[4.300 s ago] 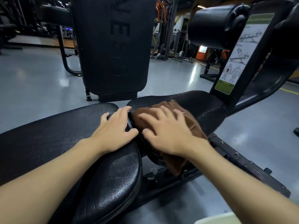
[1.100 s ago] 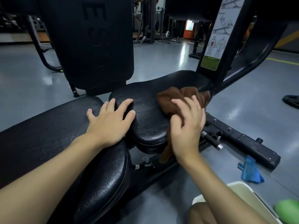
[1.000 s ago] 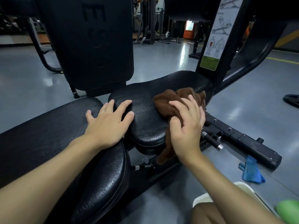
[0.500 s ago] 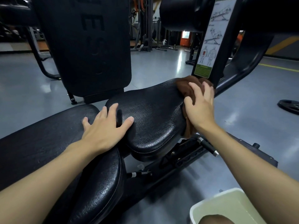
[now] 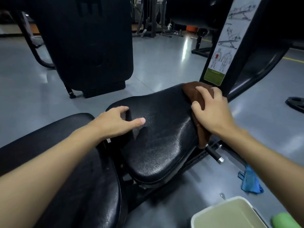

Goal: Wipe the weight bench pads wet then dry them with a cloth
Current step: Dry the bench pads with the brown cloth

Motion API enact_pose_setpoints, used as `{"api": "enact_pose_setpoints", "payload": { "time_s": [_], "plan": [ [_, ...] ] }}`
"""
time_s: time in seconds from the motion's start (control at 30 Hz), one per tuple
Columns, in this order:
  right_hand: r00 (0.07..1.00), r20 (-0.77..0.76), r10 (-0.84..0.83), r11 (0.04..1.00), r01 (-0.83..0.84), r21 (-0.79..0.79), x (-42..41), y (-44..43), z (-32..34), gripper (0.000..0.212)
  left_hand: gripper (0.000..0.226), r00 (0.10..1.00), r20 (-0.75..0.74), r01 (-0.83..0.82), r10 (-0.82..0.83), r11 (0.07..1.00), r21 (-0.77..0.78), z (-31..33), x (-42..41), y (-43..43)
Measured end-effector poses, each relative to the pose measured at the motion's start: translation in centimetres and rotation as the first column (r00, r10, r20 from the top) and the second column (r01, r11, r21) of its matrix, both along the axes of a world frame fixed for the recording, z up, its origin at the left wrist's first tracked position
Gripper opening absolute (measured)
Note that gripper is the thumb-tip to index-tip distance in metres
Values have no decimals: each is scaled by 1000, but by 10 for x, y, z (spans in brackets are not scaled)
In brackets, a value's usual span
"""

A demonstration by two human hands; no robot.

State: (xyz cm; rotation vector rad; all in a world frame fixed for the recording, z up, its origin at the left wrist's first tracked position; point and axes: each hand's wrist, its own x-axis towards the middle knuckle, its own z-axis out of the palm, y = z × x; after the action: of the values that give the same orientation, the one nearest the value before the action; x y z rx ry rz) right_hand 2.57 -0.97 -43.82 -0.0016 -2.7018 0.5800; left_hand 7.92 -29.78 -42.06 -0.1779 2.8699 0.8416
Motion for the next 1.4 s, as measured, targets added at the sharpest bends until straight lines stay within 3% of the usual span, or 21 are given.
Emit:
{"api": "enact_pose_setpoints", "payload": {
  "time_s": [0.1, 0.2, 0.43, 0.6, 0.73, 0.93, 1.1, 1.17, 1.27, 1.4],
  "plan": [
    [997, 78, -10, 997, 4, 72, -20, -3, 13, 60, 98, 985, 150, 90, -85, 996, -28, 8, -7, -1],
    [972, 231, 30, 984, -70, 164, -46, -9, 31, 55, 107, 966, 257, 52, -39, 998, -42, 7, -15, -2],
    [937, 341, 80, 965, -158, 208, -27, 4, 34, 60, 108, 899, 434, -19, 55, 996, -88, 24, -22, 7],
    [896, 444, -5, 941, -146, 307, -62, -11, 42, 61, 108, 890, 445, -60, 97, 994, -96, 23, -30, 12],
    [909, 416, -28, 899, -159, 407, -81, -20, 47, 61, 109, 911, 405, -42, 85, 993, -113, 20, -22, 13],
    [852, 507, 130, 829, -374, 416, -130, -41, 51, 54, 113, 872, 483, -59, 78, 997, -55, 30, -38, 6],
    [837, 530, 132, 774, -421, 473, -133, -68, 55, 54, 115, 873, 477, -110, 102, 994, -11, 30, -41, 2],
    [763, 589, 268, 703, -572, 422, -128, -107, 46, 53, 115, 875, 474, -114, 103, 993, -5, 30, -40, 3],
    [660, 635, 401, 682, -678, 274, -121, -147, 38, 54, 115, 888, 445, -129, 116, 992, -3, 28, -34, 3],
    [679, 595, 430, 603, -706, 370, -137, -109, 43, 53, 116, 893, 429, -146, 132, 989, 0, 26, -27, 2]
  ]
}}
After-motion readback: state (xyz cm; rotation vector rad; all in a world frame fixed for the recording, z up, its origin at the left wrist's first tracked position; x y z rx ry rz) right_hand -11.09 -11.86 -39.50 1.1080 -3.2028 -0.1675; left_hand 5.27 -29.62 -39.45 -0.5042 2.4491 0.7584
